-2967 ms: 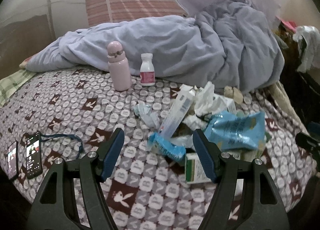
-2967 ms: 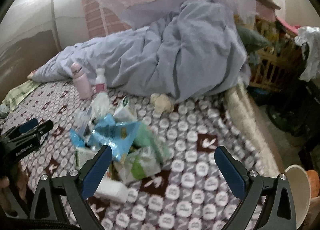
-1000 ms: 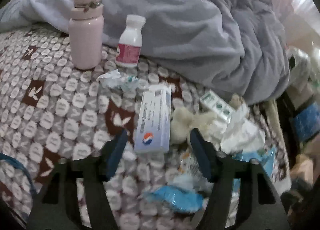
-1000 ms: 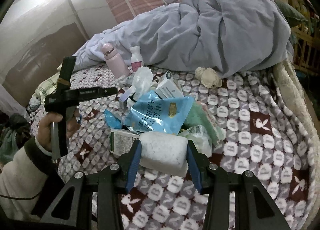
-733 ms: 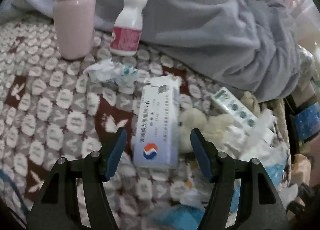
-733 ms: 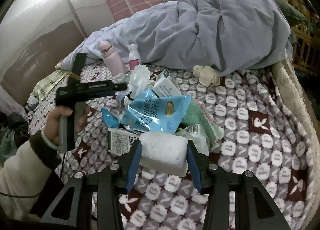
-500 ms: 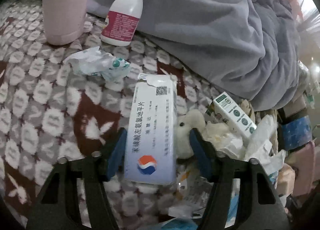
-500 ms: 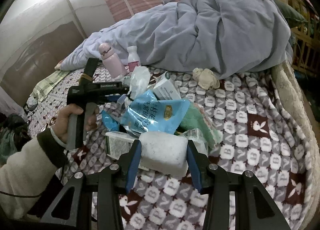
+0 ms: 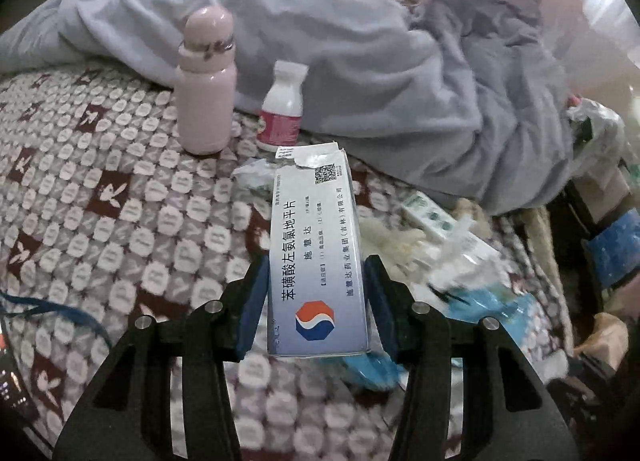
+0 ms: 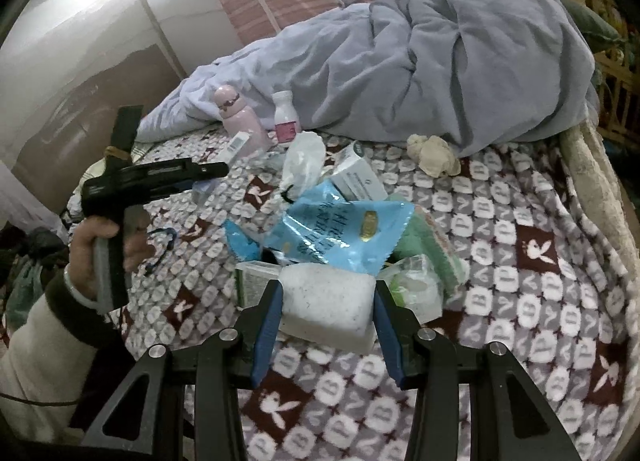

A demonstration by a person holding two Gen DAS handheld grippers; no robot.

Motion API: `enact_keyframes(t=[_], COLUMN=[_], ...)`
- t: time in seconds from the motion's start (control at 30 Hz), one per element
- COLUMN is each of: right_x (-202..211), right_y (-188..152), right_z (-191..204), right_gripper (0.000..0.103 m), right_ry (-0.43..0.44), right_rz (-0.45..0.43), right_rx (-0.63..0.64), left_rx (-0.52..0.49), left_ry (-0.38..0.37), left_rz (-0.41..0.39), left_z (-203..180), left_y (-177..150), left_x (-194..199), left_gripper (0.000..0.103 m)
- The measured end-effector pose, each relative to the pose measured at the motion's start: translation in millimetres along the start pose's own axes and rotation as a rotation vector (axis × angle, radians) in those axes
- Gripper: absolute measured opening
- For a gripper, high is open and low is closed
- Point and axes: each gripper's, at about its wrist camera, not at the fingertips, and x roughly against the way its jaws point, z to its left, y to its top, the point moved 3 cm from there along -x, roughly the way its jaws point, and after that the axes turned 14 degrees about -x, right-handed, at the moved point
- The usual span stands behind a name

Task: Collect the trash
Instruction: 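Lift the white foam block with the right tool while the left tool lifts the medicine box, then carry both items to the cream bucket and open both tools to drop them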

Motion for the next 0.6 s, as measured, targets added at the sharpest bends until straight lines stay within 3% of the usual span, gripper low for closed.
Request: enact_keyframes(t=[0.3,0.6], right_x=[28,62], right_y=[3,3], right_z=[-14,-50], right_gripper=[0.043,0.043], right_ry=[0.065,0.001], right_rz=[-0.029,-0.101], right_rx=[-0.075,-0.099], left_rx=[-0.085,-0.225], left_ry=[-0.11,-0.167], left_rz=[-0.027,-0.025], left_z=[-66,-152], left_y=[-3,-2], left_x=[33,27], left_gripper=[0.047,0.047])
